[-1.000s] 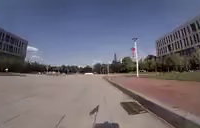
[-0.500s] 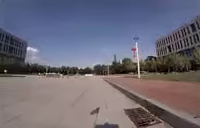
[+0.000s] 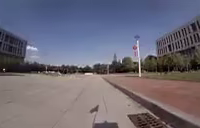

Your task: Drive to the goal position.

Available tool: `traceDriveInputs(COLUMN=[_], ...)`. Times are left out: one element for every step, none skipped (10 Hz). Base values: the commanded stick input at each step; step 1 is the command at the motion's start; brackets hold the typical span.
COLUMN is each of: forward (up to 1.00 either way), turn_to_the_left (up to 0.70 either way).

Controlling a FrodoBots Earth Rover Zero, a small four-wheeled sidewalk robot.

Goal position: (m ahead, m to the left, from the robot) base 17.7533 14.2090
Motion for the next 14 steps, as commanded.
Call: traceDriveInputs(forward=[0.70, 0.70, 0.70, 0.70, 0.70, 0.70, 0.70, 0.70, 0.70, 0.70, 0.70, 0.70, 0.70, 0.70], turn_to_the_left=[0.00, 0.00, 0.00, 0.00, 0.00, 0.00, 0.00, 0.00, 0.00, 0.00, 0.00, 0.00, 0.00, 0.00])
